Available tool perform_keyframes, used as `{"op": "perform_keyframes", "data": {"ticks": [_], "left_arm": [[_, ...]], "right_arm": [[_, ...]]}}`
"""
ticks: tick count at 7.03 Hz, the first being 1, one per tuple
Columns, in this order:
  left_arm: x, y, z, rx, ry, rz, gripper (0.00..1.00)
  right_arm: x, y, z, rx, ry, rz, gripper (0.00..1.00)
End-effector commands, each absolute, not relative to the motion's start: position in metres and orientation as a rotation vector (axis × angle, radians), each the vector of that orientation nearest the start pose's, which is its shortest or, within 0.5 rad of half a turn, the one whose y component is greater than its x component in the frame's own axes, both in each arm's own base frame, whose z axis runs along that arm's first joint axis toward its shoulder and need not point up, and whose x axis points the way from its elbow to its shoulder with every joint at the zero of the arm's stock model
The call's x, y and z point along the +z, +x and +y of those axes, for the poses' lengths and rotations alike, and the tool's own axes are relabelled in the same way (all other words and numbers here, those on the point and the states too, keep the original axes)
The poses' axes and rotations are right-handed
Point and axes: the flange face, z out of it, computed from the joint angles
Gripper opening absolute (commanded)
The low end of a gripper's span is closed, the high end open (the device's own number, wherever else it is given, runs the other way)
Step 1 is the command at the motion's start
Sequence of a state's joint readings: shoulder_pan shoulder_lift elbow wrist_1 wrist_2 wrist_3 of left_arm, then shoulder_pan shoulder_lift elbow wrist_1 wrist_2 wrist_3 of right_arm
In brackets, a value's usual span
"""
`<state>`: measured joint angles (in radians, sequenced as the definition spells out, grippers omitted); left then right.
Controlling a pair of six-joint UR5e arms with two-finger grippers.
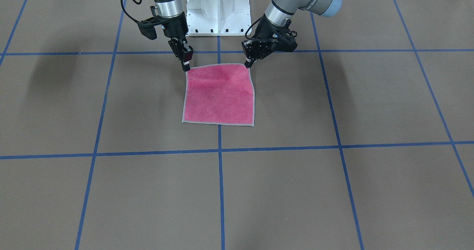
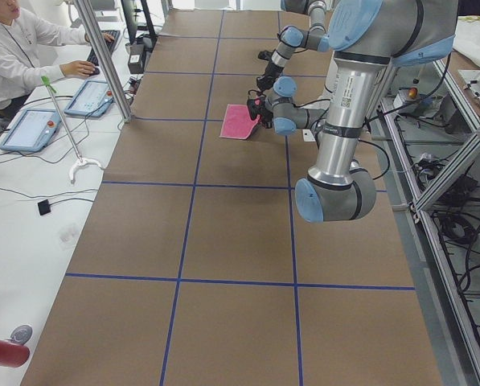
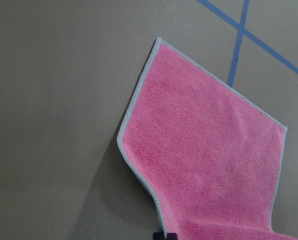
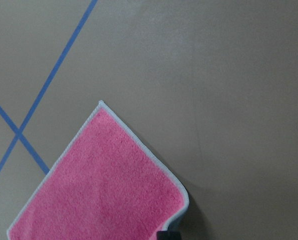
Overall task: Fold towel twice with both arms
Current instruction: 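Lift the near edge with both grippers and fold it over the far edge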
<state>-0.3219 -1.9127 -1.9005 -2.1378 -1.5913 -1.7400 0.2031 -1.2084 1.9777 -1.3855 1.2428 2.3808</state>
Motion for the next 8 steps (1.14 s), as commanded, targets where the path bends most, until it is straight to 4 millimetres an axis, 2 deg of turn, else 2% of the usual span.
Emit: {"op": "perform_keyframes", "data": {"ticks": [1,2,5,6,8], "left_arm": [[0.253,0.515,-0.337,-0.453,0.103,1.236,0.00],[0.248,0.518,-0.352,-0.471,0.117,1.235,0.00],[0.258,0.509,-0.377,-0.508,0.141,1.210,0.00],[0.263,0.512,-0.385,-0.518,0.145,1.197,0.00],[0.259,0.528,-0.398,-0.526,0.148,1.187,0.00]], "right_arm": [[0.258,-0.525,-0.302,1.119,0.031,-1.045,0.00],[0.259,-0.528,-0.307,1.126,0.037,-1.040,0.00],[0.262,-0.524,-0.326,1.132,0.067,-1.034,0.00],[0.264,-0.529,-0.333,1.140,0.076,-1.024,0.00],[0.258,-0.534,-0.338,1.141,0.080,-1.029,0.00]]}}
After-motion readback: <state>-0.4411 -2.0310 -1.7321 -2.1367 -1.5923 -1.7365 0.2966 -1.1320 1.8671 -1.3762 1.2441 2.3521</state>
